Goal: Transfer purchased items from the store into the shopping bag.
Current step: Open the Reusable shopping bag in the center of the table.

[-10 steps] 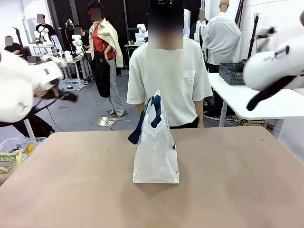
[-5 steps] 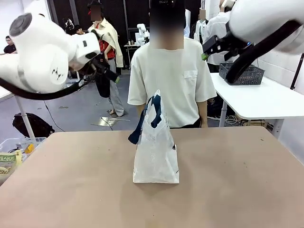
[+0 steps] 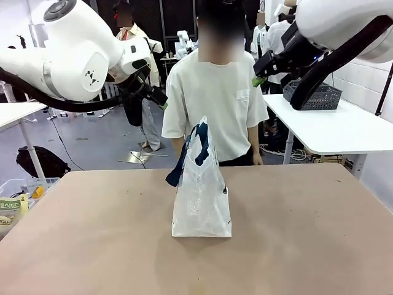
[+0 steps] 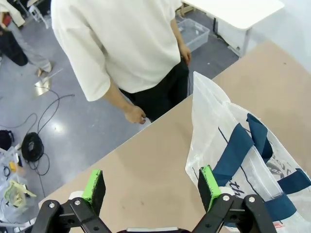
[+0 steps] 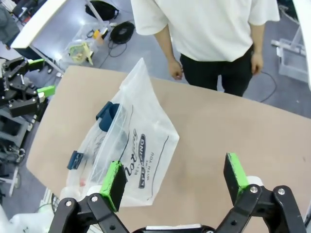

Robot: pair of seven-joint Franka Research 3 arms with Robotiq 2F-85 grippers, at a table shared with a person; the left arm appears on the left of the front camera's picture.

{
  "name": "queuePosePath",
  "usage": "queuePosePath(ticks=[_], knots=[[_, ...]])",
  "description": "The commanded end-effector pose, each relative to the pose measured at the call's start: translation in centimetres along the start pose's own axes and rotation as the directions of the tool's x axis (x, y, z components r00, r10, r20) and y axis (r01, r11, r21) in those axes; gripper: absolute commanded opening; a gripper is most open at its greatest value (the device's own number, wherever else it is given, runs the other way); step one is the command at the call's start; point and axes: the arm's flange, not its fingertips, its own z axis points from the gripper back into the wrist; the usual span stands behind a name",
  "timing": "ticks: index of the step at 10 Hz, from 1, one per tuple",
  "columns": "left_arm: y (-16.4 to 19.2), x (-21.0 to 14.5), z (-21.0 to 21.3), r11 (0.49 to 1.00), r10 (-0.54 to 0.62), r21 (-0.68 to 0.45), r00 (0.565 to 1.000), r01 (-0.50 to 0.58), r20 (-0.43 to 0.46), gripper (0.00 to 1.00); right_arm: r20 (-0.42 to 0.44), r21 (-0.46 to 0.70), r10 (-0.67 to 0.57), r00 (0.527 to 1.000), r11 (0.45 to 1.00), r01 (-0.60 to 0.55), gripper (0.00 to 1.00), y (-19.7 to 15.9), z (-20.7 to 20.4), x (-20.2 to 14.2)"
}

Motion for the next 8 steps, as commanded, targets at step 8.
queuePosePath(ticks=[8], knots=[[-4.6,2.8,-3.2,0.987,-0.045,-0.158,0.998,0.036,-0.047,1.0,-0.135,0.038,0.079,0.988,0.996,-0.075,1.0,7.6,-3.8,0.1]])
